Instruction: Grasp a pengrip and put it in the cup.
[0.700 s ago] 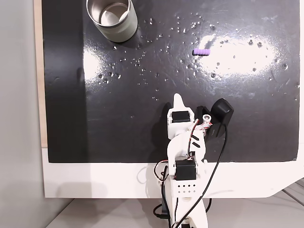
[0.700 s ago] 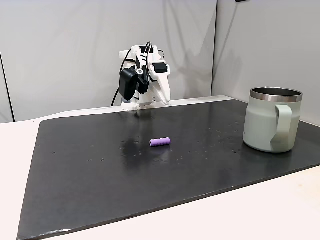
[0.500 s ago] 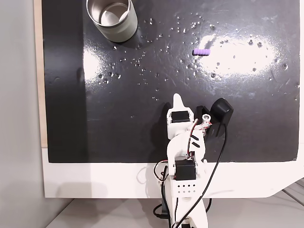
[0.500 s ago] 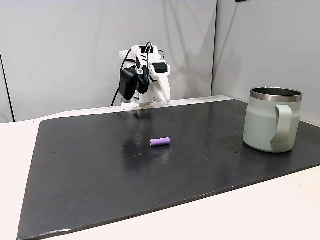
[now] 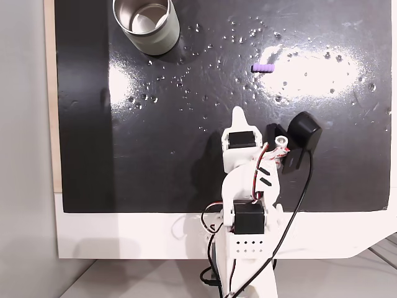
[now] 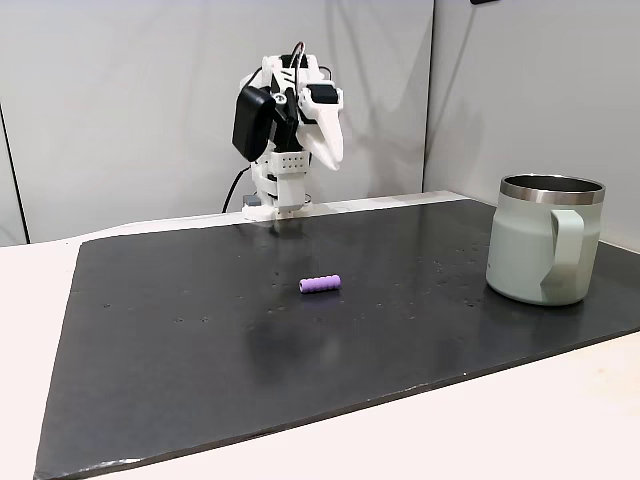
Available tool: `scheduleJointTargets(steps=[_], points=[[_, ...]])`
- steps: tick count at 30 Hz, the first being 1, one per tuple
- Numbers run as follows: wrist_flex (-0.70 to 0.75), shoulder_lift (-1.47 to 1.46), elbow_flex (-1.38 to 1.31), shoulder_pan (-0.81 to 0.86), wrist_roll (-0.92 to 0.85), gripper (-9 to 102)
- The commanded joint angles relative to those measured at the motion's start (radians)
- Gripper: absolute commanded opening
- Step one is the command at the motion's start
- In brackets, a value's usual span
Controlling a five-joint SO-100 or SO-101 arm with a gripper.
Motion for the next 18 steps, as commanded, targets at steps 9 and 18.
scheduleJointTargets(steps=[9, 18], points=[[0.110, -0.563, -0.634, 0.078, 0.002, 0], [0.218, -0.905, -0.881, 0.137, 0.046, 0]])
